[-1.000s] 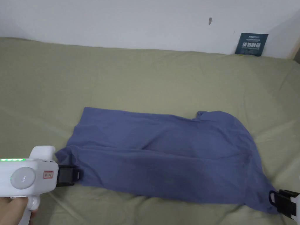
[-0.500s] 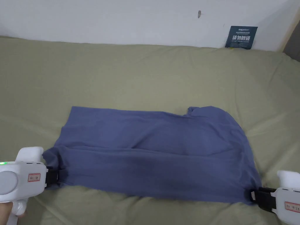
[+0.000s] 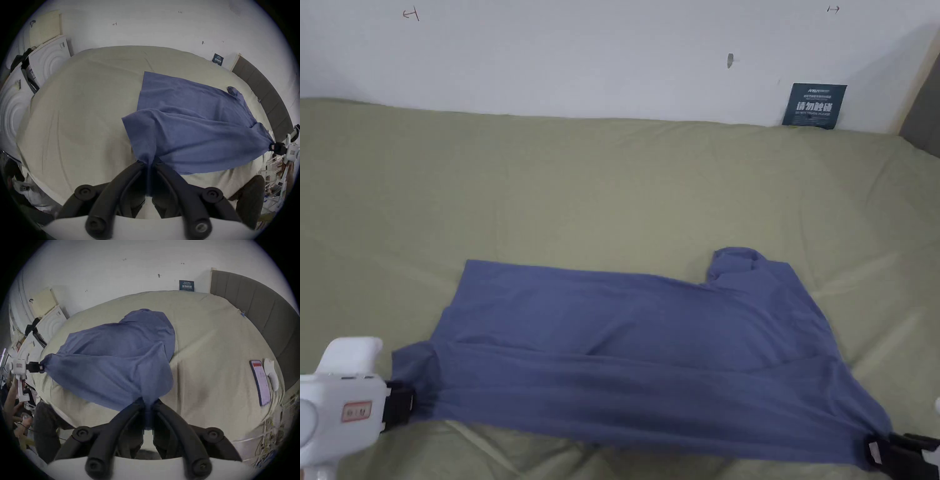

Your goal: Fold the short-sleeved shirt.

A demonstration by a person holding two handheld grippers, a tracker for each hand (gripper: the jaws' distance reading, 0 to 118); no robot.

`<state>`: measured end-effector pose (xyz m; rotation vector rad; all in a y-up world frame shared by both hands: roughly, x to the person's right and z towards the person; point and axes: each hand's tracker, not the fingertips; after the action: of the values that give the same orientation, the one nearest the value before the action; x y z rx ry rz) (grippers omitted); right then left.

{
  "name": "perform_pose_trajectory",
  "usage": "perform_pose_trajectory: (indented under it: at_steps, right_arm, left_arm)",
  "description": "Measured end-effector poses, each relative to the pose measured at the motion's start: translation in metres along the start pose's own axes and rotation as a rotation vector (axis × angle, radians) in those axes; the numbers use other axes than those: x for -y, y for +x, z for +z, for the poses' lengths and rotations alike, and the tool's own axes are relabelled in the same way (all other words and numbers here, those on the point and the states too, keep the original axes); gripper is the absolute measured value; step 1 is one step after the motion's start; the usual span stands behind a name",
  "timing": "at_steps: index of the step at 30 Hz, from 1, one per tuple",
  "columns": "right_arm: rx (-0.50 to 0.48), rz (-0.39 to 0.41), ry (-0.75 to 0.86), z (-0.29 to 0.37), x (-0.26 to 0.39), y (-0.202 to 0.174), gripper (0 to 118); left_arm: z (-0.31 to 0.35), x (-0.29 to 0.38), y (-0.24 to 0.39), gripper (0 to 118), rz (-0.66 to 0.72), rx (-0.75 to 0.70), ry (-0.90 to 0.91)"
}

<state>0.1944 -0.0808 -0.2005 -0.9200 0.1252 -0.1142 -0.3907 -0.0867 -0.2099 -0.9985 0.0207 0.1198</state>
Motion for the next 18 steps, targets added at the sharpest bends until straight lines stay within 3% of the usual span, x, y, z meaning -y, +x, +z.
perform_pose_trajectory:
  at_steps: [6, 7, 8, 9, 10, 16, 18]
  right_arm:
    - [-0.02, 0.011, -0.054, 0.01, 0.035, -0.005, 12]
    - [-0.036, -0.001, -0.069, 0.007, 0.036, -0.001, 32]
    - [-0.041, -0.014, -0.072, 0.006, 0.035, 0.0, 64]
    - [-0.021, -0.016, -0.061, 0.006, 0.034, -0.001, 83]
    - [-0.013, -0.009, -0.054, 0.008, 0.031, -0.002, 83]
    - [0.001, -0.042, 0.048, 0.023, -0.014, 0.001, 83]
    - [0.009, -0.059, 0.103, 0.017, -0.033, -0.002, 80]
  left_arm:
    - [0.021, 0.043, -0.009, 4, 0.024, 0.011, -0.04]
    - [0.02, 0.045, -0.01, 7, 0.035, 0.023, -0.038]
    - [0.018, 0.045, -0.012, 25, 0.046, 0.036, -0.037]
    - [0.017, 0.046, -0.011, 69, 0.044, 0.05, -0.031]
    - [0.018, 0.045, -0.01, 118, 0.04, 0.033, -0.03]
    - [0.044, 0.002, -0.013, 111, 0.039, -0.005, 0.083]
    - [0.021, -0.016, -0.009, 105, 0.029, 0.002, 0.076]
